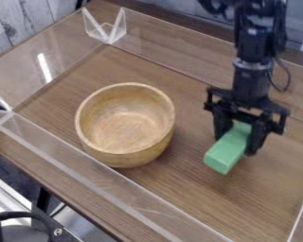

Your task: Remove the green block from inside the brown bowl and put it on the table

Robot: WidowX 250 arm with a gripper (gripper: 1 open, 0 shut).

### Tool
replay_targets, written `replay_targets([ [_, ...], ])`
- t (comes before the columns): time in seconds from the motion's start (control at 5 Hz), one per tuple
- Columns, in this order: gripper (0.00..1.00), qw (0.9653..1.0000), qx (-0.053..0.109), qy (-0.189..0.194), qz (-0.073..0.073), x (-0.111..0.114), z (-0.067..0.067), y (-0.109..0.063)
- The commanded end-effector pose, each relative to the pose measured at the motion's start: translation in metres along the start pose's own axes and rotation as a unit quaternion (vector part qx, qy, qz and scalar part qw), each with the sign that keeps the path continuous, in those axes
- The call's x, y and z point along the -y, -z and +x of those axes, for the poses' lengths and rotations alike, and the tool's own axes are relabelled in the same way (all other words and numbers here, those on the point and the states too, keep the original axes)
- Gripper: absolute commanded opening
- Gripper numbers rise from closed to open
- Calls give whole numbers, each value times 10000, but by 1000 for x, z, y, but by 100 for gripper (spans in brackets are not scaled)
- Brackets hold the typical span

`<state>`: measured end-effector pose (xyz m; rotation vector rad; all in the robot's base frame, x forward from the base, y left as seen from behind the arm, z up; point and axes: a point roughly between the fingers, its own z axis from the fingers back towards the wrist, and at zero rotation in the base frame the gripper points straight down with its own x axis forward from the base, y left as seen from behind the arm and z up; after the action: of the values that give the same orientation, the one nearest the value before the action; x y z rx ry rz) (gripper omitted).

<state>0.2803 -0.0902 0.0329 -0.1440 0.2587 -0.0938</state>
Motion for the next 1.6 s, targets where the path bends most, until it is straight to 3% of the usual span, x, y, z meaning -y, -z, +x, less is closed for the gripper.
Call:
replay_targets([
  [0.0, 0, 9994, 311, 129, 9, 7, 15, -6],
  [1.4, 0, 9990, 372, 230, -31, 1, 17, 10],
])
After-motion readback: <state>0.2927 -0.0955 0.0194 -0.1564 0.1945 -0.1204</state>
